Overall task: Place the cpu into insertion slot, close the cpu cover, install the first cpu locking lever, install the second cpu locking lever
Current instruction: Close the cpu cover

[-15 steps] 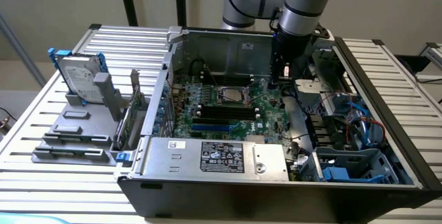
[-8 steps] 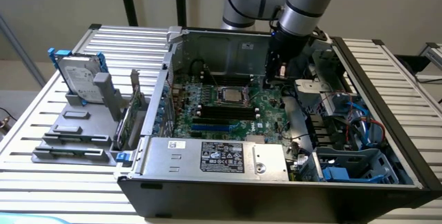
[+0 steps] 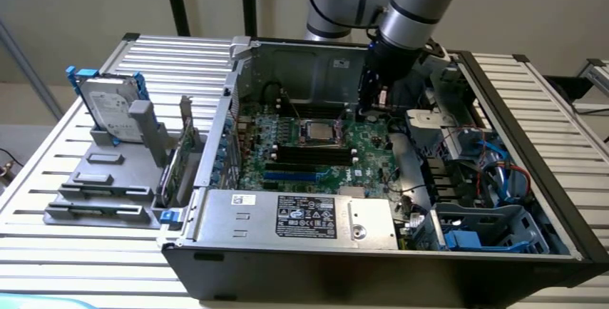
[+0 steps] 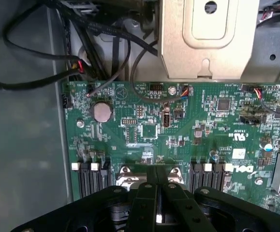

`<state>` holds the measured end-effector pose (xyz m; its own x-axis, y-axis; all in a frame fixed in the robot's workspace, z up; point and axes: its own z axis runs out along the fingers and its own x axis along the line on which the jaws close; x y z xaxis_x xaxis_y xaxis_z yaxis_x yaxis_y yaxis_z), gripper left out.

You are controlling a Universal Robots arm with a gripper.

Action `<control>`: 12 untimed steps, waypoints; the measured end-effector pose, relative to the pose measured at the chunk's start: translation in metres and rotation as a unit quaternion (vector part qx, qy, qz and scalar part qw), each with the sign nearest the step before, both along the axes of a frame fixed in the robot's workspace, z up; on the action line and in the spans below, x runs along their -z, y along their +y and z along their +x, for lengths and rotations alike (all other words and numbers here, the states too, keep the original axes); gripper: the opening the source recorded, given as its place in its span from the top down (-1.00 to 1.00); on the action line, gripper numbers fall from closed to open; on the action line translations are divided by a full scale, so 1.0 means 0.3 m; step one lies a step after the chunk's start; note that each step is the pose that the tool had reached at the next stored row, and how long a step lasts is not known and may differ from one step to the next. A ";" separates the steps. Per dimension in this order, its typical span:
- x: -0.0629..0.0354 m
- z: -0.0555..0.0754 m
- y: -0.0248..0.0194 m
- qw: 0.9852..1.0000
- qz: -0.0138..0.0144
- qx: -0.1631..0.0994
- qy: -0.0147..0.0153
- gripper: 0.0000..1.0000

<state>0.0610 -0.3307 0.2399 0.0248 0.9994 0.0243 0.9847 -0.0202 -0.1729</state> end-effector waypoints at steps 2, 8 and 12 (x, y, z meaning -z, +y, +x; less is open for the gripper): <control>0.000 -0.008 0.000 1.000 0.000 0.000 0.005 0.79; 0.000 -0.034 0.000 1.000 -0.002 -0.002 0.016 0.79; 0.000 -0.052 0.000 1.000 -0.002 -0.002 0.020 0.79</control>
